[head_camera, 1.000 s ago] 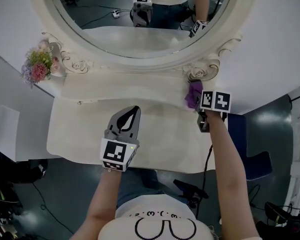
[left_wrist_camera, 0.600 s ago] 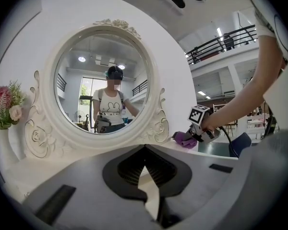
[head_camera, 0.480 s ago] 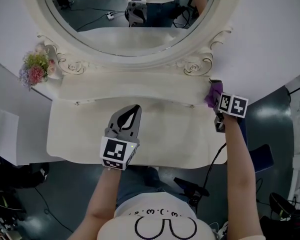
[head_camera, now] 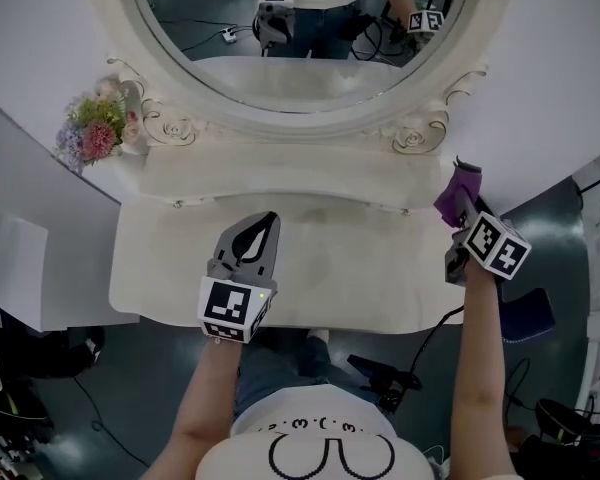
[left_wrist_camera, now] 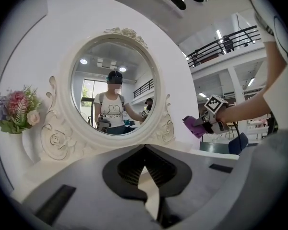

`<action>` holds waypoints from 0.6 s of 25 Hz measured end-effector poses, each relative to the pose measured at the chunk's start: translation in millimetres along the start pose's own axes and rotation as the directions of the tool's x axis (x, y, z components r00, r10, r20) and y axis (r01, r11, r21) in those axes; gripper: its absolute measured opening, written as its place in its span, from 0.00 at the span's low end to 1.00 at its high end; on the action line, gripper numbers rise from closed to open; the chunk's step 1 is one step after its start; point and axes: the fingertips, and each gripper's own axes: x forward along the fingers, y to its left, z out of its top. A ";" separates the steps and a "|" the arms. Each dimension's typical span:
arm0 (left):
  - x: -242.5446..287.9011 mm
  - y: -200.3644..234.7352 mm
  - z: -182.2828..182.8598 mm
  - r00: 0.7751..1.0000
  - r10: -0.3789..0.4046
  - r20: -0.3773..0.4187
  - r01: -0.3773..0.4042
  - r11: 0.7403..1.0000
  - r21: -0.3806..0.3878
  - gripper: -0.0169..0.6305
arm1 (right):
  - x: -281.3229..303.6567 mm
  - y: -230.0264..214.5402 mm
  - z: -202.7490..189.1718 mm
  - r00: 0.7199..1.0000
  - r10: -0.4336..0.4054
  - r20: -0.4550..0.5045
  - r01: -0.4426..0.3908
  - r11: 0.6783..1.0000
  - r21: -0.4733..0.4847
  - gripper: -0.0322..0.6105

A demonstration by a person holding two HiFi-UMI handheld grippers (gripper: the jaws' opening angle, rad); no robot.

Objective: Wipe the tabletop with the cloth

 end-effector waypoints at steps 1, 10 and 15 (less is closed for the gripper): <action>-6.8 7.5 -0.2 1.000 0.007 0.002 -0.007 1.000 -0.004 0.02 | -7.2 15.0 3.8 1.000 0.015 0.025 -0.015 1.000 0.007 0.19; -66.8 75.3 6.5 0.998 0.061 0.019 -0.061 0.998 -0.007 0.02 | -47.2 151.5 1.9 0.988 0.108 0.107 -0.095 0.989 -0.116 0.19; -97.6 110.0 6.7 0.995 0.096 0.023 -0.096 0.995 -0.008 0.02 | -48.9 227.8 -16.9 0.975 0.202 0.090 -0.191 0.975 -0.115 0.19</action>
